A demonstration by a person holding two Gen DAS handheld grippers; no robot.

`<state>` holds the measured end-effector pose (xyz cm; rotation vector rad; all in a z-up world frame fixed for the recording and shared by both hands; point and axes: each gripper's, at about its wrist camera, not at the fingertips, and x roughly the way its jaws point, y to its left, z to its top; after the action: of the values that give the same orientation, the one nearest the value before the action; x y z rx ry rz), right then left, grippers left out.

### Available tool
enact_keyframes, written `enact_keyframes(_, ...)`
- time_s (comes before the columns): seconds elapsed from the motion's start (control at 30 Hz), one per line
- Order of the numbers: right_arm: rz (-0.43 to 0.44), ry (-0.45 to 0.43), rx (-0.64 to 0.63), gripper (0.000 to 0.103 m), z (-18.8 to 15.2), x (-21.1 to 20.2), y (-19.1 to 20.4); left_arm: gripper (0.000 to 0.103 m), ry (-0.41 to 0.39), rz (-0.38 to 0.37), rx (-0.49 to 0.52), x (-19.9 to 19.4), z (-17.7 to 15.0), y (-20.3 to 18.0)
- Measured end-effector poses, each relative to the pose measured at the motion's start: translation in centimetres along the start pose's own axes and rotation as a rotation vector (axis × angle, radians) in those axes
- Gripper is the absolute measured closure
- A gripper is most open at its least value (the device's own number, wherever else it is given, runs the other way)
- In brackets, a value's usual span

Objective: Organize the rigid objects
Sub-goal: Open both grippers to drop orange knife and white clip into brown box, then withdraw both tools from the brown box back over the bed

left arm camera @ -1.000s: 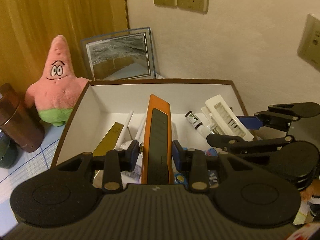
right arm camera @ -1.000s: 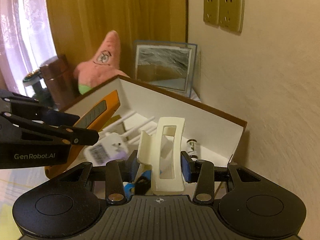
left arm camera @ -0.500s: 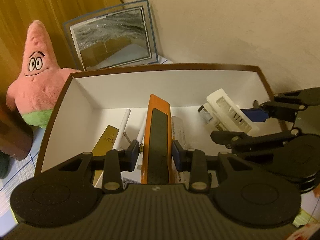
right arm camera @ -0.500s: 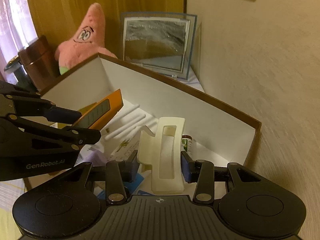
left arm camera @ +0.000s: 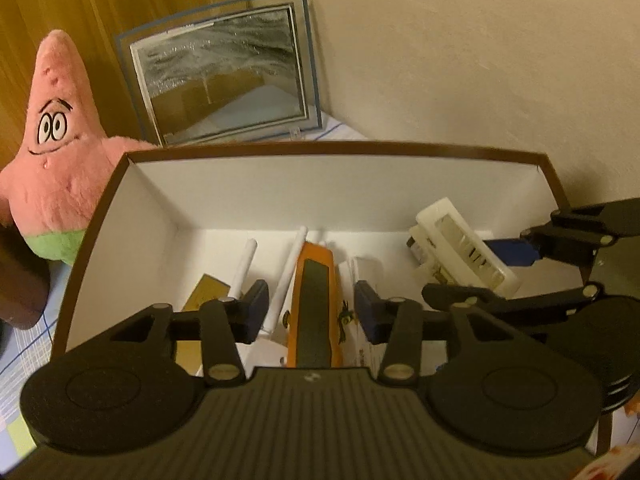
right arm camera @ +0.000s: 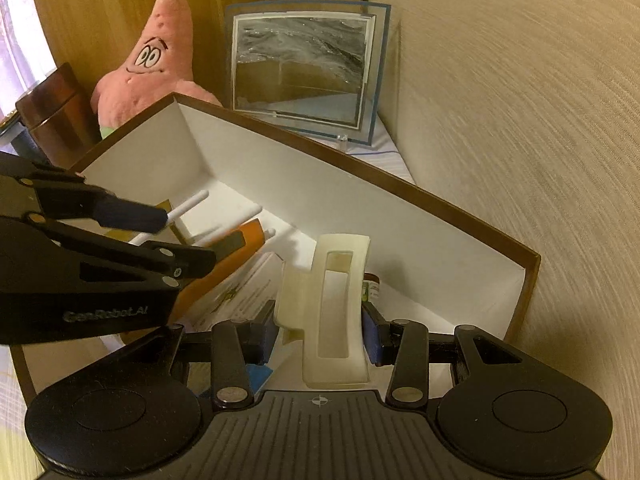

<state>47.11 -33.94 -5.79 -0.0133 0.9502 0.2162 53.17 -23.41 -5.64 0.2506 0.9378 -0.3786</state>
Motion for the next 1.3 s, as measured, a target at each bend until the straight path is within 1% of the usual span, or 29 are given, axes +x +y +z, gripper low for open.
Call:
enact_keyframes(0.13,0.007,-0.008,0.006,0.063,0.1,0.1,-0.2,0.057,-0.002,0.009,-0.005,0.0,-0.1,0.4)
enact_keyframes(0.3,0.006,-0.044,0.027,0.063,0.5,-0.3,-0.2,0.054,-0.006,0.027,-0.017,-0.2,-0.5,0.9)
enact_keyframes(0.37,0.015,-0.06,0.027,0.061,0.5,-0.6,-0.2,0.053,-0.016,0.024,-0.031,-0.6,-0.7,1.2)
enact_keyframes(0.43,0.016,-0.067,0.027,0.056,0.5,-0.8,-0.1,0.051,-0.026,0.021,-0.042,-1.1,-1.0,1.4)
enact_keyframes(0.6,0.024,-0.081,0.038,0.051,0.2,-1.5,-0.1,0.05,-0.049,0.02,-0.061,-2.1,-1.3,1.8)
enact_keyframes(0.67,0.028,-0.085,0.042,0.049,-0.2,-2.0,0.0,0.048,-0.067,0.02,-0.069,-2.8,-1.4,1.8)
enact_keyframes(0.73,0.034,-0.095,0.054,0.046,-0.7,-2.8,0.0,0.04,-0.092,0.022,-0.076,-3.7,-1.6,1.8)
enact_keyframes(0.83,0.048,-0.118,0.078,0.042,-1.7,-4.2,0.2,0.037,-0.134,0.021,-0.085,-5.3,-2.3,1.7)
enact_keyframes(0.9,0.052,-0.136,0.085,0.041,-2.5,-5.3,0.5,0.035,-0.155,0.026,-0.094,-6.4,-2.8,1.7)
enact_keyframes(1.07,0.059,-0.157,0.117,0.041,-4.5,-7.6,1.0,0.034,-0.2,0.042,-0.115,-9.4,-4.6,1.5)
enact_keyframes(1.1,0.06,-0.159,0.126,0.041,-4.8,-8.0,1.1,0.032,-0.209,0.045,-0.117,-10.0,-5.0,1.4)
enact_keyframes(1.2,0.063,-0.168,0.144,0.041,-5.7,-9.4,1.4,0.027,-0.238,0.07,-0.115,-11.8,-6.2,1.1)
enact_keyframes(1.3,0.057,-0.18,0.148,0.041,-6.6,-10.8,2.0,0.026,-0.258,0.095,-0.104,-13.4,-7.7,0.5)
